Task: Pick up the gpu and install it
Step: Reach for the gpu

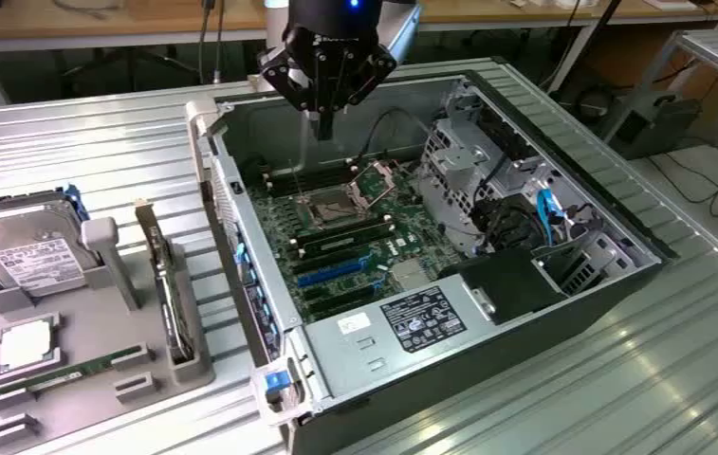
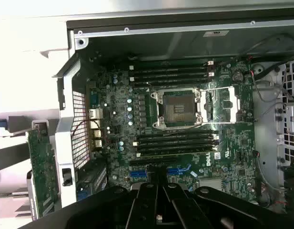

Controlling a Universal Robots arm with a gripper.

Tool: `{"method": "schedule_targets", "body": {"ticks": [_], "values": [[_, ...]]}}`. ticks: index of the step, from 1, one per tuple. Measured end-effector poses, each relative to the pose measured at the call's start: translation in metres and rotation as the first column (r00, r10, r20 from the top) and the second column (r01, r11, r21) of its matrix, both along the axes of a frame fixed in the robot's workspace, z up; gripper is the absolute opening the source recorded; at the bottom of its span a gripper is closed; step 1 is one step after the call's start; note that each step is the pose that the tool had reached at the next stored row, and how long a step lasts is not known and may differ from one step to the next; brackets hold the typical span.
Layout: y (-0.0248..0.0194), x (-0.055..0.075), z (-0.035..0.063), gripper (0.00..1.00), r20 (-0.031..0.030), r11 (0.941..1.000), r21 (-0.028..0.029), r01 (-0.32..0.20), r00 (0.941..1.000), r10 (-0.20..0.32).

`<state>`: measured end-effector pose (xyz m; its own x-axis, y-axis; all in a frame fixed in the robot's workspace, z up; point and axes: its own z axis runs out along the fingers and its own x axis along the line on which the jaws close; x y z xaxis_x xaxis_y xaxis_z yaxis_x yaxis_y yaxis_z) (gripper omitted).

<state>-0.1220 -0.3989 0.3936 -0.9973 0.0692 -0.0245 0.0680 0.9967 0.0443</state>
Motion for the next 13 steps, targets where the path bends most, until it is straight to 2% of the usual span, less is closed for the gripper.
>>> {"method": "schedule_targets", "body": {"ticks": [13], "values": [[-0.0001,-0.0001,0.0002,0.11,-0.0001,1.0000,-0.0001,-0.003,1.0000,0.003]]}}
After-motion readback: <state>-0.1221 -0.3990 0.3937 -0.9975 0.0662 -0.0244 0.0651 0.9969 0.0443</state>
